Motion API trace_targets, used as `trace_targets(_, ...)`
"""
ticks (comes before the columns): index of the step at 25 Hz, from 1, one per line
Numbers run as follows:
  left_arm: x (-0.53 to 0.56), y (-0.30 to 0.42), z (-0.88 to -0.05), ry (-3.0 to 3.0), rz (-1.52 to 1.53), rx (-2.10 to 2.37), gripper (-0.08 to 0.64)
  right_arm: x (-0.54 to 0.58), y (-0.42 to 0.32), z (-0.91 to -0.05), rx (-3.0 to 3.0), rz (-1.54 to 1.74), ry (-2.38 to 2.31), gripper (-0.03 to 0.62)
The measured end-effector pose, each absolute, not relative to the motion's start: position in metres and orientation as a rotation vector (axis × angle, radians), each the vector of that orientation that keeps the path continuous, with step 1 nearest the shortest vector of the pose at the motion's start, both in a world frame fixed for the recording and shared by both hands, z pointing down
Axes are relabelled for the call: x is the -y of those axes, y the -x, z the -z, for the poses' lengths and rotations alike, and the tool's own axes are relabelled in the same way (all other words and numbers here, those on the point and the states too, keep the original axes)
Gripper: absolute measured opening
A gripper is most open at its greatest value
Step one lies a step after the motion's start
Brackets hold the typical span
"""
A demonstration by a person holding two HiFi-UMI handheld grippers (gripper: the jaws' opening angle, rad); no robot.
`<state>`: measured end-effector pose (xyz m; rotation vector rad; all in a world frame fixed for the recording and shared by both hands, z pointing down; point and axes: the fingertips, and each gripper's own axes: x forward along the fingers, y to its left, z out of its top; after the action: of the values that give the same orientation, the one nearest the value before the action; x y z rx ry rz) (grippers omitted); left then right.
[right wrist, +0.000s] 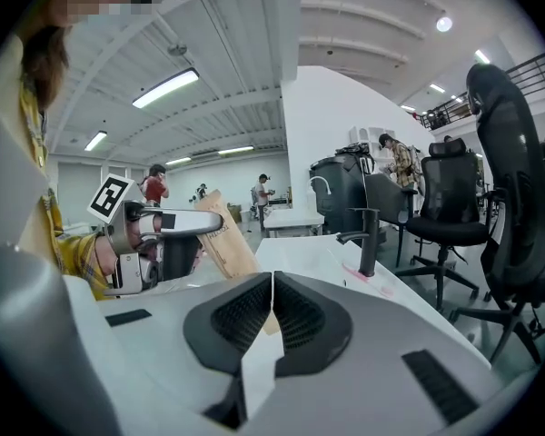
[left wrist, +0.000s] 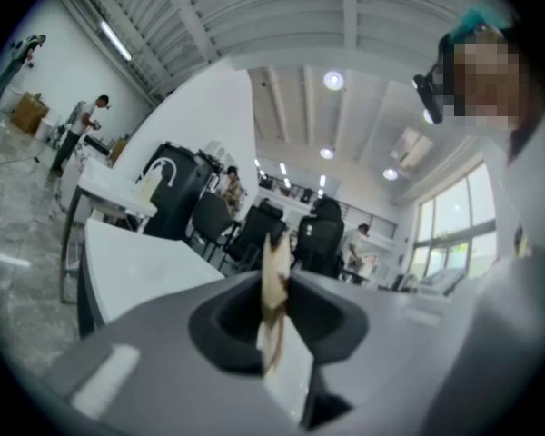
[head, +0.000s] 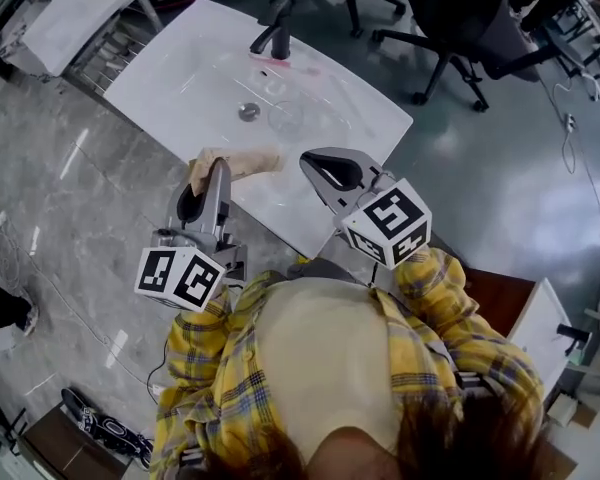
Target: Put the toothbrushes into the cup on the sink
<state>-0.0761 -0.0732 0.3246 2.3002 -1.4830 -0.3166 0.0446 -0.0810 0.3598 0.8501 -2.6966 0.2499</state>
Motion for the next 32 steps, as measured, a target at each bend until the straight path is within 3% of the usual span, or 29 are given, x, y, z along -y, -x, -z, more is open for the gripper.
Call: trace_targets(32,0.156,0.088,-0.37,-2.168,0.343,1.157,0.06,0.14,0.007,-0.382,2.605,-0.278,-0.886,0.015)
